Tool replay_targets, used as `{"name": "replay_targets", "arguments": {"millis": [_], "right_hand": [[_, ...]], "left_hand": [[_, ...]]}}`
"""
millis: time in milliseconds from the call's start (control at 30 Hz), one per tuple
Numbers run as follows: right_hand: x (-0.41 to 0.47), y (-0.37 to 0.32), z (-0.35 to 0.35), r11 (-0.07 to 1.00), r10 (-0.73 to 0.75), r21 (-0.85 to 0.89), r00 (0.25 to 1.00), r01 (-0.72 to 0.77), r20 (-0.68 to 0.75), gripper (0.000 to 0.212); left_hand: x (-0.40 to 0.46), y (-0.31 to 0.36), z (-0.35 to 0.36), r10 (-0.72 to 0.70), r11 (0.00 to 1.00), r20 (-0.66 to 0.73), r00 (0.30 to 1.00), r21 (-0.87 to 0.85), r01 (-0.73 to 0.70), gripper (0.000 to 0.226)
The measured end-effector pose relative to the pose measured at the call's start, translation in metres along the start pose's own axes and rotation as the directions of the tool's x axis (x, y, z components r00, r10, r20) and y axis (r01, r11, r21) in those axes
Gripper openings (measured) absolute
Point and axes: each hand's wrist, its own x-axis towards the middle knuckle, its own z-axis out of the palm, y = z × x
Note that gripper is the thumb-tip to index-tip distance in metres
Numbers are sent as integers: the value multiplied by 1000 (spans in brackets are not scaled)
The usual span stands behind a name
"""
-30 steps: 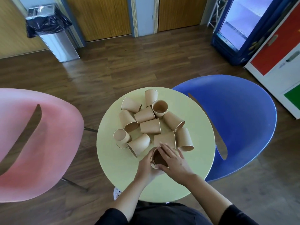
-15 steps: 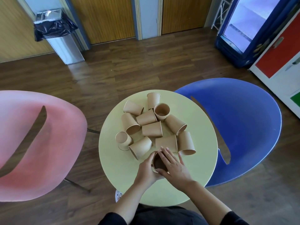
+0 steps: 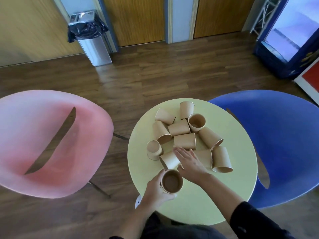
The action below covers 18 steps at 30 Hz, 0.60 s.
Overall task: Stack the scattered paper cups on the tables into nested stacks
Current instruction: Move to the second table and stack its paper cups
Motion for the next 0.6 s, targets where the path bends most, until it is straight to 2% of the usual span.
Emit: {"name": "replay_targets", "arguments": {"millis": [167,267,333,433,600], "right_hand": [[31,-16,10,957,-50,-277,990,85,129,83],[42,-20,21,932,-49,-348,985,105,166,85],[45,-21,29,929,-42,-358,988,92,146,84],[45,-17,40,908,-94,-408,995,99,31,78],[40,-10,48,940,-137,-321,989,113,-51,73]], "left_hand": [[-11,-17,-21,-16,1000,-43,999,5,16,71],[-17,-29,-29,-59,998,-92,994,12,61,73],[-19,-35,-33,-83,996,-109,991,8,84,75],[-23,-40,-37,-103,995,-107,989,-10,103,80],[-26,-45,-41,-106,994,-109,988,-46,101,81]]}}
